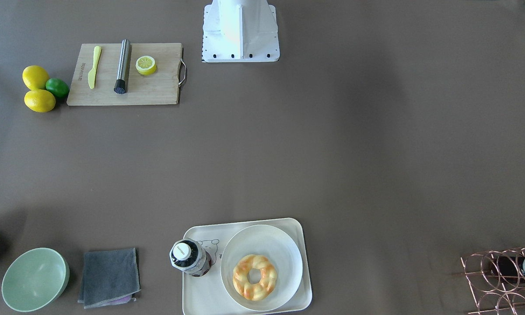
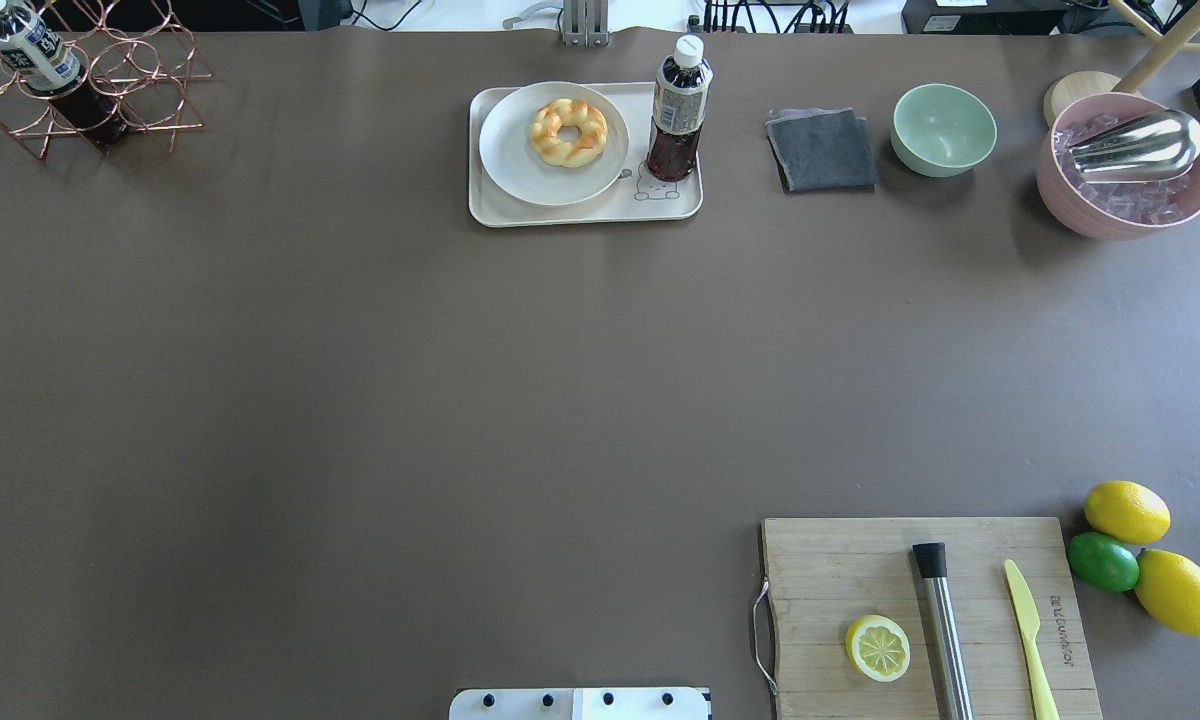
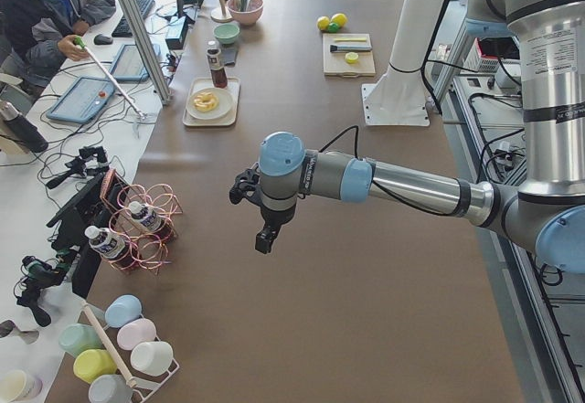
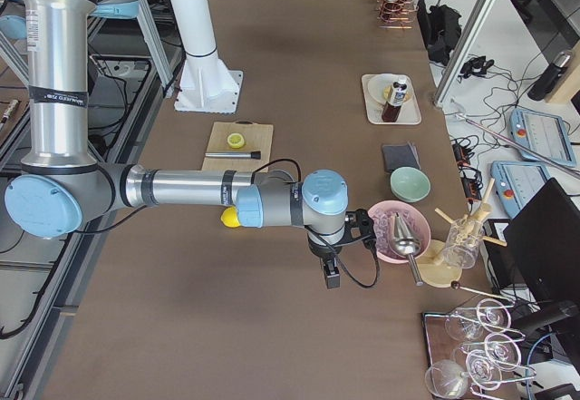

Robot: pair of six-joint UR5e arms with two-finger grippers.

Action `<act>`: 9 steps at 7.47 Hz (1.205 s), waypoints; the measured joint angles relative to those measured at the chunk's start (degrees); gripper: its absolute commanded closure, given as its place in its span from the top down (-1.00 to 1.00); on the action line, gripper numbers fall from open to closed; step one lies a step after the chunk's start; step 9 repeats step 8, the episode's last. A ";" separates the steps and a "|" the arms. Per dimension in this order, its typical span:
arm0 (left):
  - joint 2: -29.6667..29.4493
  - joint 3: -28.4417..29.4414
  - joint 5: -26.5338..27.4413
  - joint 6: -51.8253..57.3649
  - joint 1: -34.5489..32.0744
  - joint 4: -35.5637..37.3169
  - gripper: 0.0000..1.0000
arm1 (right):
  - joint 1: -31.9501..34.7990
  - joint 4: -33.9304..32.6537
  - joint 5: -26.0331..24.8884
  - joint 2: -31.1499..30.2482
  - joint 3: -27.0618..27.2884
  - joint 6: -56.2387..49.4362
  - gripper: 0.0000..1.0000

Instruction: Place donut on tray

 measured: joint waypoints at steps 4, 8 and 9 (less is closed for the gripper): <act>0.98 0.00 -0.79 -0.31 -1.00 -0.18 0.95 | 0.54 0.14 1.34 -0.61 0.46 -0.01 1.00; 1.62 -0.14 -0.78 -0.18 -1.75 -0.27 0.95 | 0.61 0.17 1.73 -0.70 0.76 0.03 1.00; 1.62 -0.14 -0.78 -0.18 -1.75 -0.27 0.95 | 0.61 0.17 1.73 -0.70 0.76 0.03 1.00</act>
